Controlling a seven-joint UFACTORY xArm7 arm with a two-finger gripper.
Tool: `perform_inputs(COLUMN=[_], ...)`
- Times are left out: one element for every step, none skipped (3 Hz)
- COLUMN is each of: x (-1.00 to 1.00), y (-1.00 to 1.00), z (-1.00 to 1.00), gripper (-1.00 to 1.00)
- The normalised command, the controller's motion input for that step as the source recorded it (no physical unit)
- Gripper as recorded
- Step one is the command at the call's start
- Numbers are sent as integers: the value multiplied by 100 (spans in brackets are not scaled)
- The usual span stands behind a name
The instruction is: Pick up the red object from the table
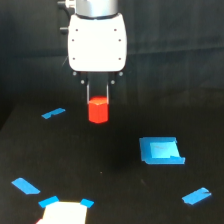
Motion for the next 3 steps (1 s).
perform_inputs(x=[-48,9,-40], y=[-66,-90,-48], z=[-3,100,45], gripper=[-100,-100,-100])
